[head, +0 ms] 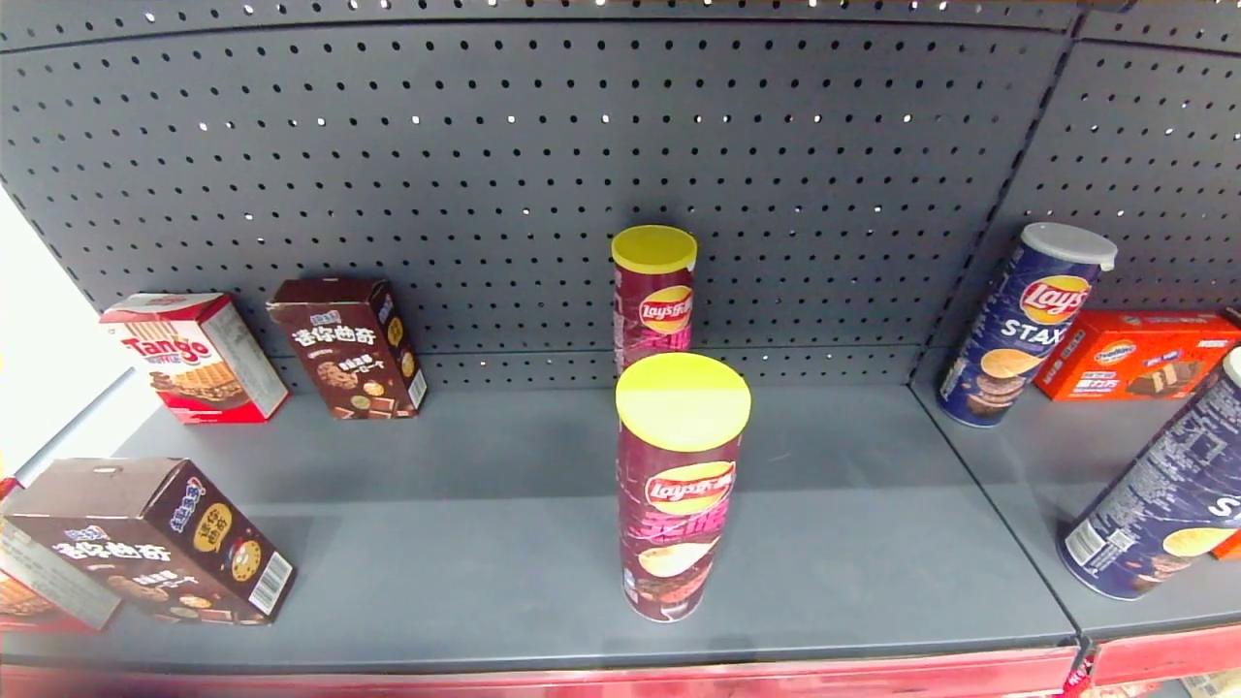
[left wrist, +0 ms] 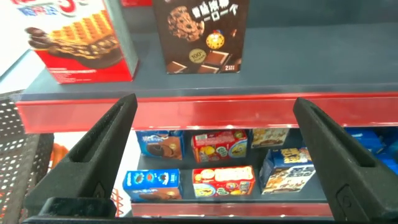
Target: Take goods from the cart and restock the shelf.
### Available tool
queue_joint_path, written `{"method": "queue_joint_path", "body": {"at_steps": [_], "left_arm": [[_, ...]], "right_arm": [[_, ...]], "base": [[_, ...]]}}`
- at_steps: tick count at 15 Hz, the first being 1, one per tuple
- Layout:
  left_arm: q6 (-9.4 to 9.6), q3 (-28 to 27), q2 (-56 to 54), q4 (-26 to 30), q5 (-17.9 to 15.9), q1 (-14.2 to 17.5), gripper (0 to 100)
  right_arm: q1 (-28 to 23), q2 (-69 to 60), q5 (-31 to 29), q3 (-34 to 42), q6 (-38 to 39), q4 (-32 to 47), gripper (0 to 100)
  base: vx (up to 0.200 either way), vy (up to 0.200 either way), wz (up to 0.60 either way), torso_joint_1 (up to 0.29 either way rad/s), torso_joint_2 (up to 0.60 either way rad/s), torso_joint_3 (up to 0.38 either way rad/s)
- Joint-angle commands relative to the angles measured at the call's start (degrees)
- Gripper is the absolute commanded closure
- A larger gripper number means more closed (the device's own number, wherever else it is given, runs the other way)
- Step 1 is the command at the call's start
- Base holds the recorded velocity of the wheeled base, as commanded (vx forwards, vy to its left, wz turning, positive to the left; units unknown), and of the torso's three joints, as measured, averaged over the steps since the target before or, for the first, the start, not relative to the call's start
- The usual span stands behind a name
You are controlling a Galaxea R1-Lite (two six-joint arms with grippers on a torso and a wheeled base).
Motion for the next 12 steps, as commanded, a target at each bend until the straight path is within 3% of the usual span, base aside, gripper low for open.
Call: {"method": "queue_joint_path", "body": {"at_steps": [1,2,12], "left_arm": [[-0.43,0.0,0.1,0.0,0.0,0.0,0],[-0.51,0.0,0.1,0.0,0.1,0.0,0],[-1.22,0.0,0.1,-0.1,0.9,0.1,0]], "right_arm": [[0.0,0.0,0.0,0.0,0.0,0.2,0],[0.0,0.0,0.0,0.0,0.1,0.1,0],[0.0,0.0,0.0,0.0,0.1,0.1,0]], "base": [[0.000,0.000,0.60,0.002,0.00,0.012],[0.000,0.000,0.60,0.027,0.01,0.002],[0.000,-0.020,0.00,0.000,0.00,0.000]]}}
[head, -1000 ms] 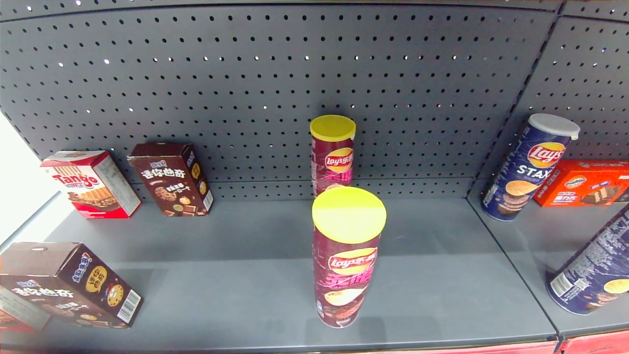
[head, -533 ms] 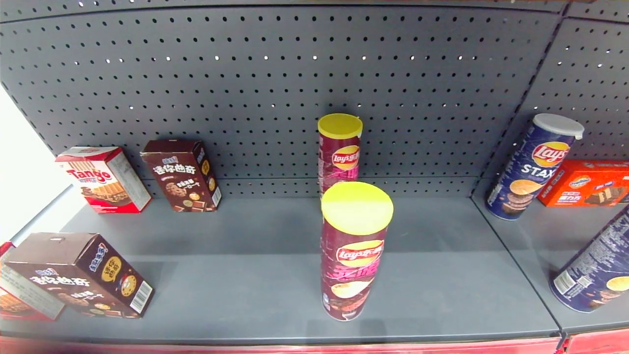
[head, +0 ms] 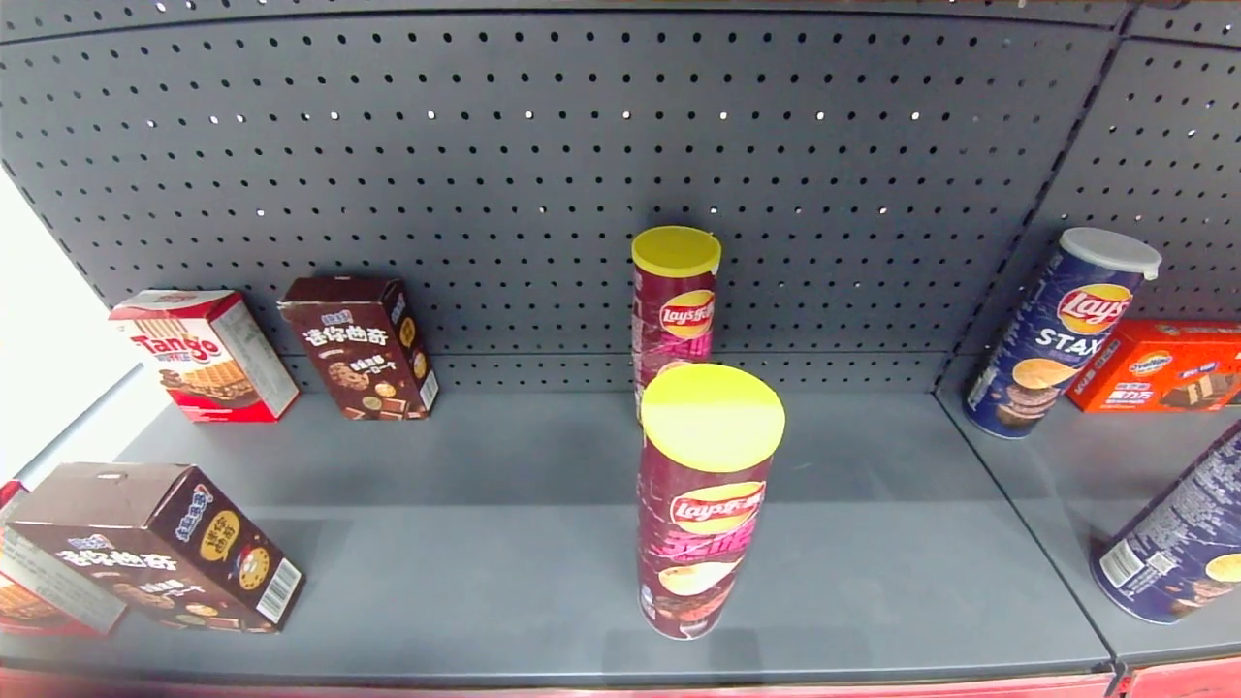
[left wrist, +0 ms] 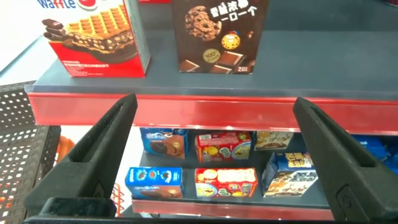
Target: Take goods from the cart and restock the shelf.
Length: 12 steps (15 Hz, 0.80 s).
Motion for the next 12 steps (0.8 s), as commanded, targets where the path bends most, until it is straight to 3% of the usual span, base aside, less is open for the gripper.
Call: {"method": "queue_joint_path", "body": {"at_steps": [1,7,9,12], "left_arm": [[-0.11,0.0,0.1,-0.1,0.0,0.1,0],[-0.11,0.0,0.1,-0.1,0.0,0.1,0],[-0.11,0.0,0.1,-0.1,0.0,0.1,0],[-0.11,0.0,0.1,-0.1,0.0,0.0,0]], "right_arm": [[0.0,0.0,0.0,0.0,0.0,0.0,0],[0.0,0.0,0.0,0.0,0.0,0.0,0],[0.0,0.0,0.0,0.0,0.0,0.0,0],[0.1,0.0,0.0,0.0,0.0,0.0,0]], "base": [[0.000,0.000,0.00,0.000,0.00,0.000],[0.000,0.000,0.00,0.000,0.00,0.000],[-0.200,0.000,0.00,0.000,0.00,0.000],[0.000,0.000,0.00,0.000,0.00,0.000]]}}
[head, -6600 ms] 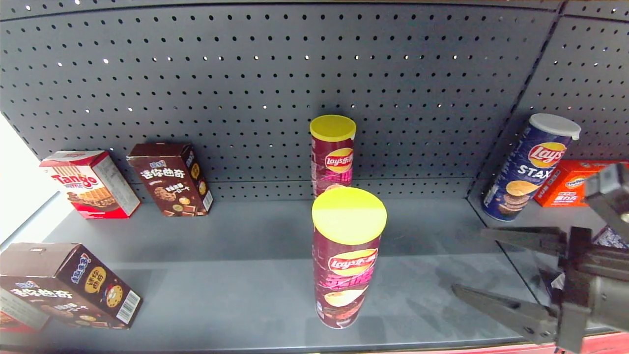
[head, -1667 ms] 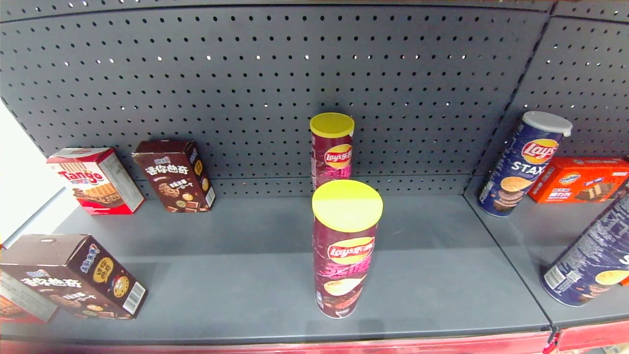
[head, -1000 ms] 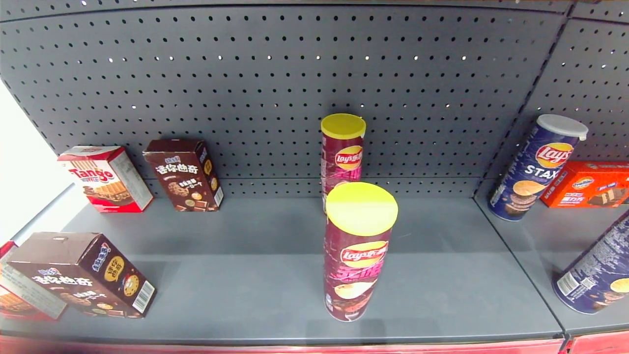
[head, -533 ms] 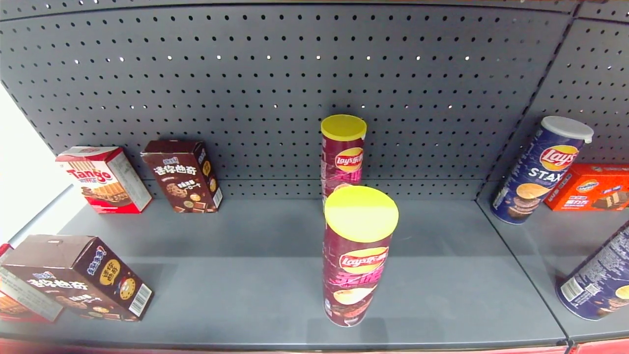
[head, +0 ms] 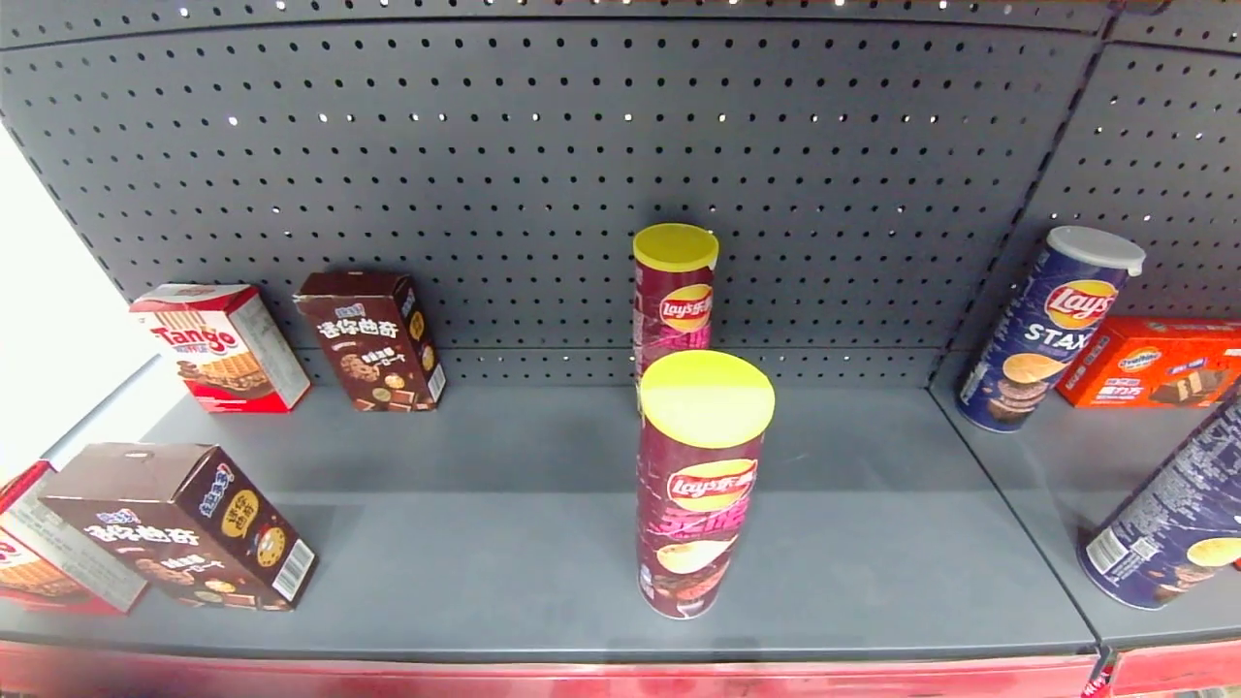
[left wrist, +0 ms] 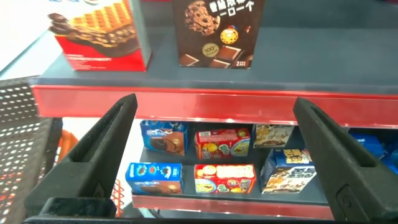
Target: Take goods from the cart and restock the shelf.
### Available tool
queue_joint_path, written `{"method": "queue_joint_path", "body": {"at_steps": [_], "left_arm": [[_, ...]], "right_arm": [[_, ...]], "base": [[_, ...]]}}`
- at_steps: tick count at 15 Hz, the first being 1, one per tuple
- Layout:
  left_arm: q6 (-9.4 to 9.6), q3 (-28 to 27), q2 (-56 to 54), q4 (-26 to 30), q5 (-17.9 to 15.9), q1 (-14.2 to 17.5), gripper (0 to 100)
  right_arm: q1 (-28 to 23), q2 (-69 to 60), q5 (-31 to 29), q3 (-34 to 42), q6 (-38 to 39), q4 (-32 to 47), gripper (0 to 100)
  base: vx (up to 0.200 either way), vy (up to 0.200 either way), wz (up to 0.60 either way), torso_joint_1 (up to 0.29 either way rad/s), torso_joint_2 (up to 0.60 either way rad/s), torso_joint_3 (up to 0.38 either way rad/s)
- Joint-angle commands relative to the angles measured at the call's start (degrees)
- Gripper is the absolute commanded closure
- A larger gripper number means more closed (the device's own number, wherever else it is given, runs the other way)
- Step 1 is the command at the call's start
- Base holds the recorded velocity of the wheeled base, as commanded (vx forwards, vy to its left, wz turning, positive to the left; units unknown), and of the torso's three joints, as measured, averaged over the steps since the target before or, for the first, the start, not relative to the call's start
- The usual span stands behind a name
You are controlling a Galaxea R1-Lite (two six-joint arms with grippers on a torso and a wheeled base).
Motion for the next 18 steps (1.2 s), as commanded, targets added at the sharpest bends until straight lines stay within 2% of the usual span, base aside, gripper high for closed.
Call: {"method": "queue_joint_path", "body": {"at_steps": [1,4,18], "left_arm": [[-0.04,0.0,0.1,0.0,-0.1,0.0,0],[-0.04,0.0,0.1,0.0,-0.1,0.0,0],[-0.04,0.0,0.1,0.0,-0.1,0.0,0]], "right_arm": [[0.0,0.0,0.0,0.0,-0.1,0.1,0],[0.0,0.0,0.0,0.0,0.0,0.1,0],[0.0,0.0,0.0,0.0,-0.1,0.1,0]], "base": [[0.000,0.000,0.00,0.000,0.00,0.000],[-0.067,0.000,0.00,0.002,0.00,0.001],[0.000,0.000,0.00,0.000,0.00,0.000]]}}
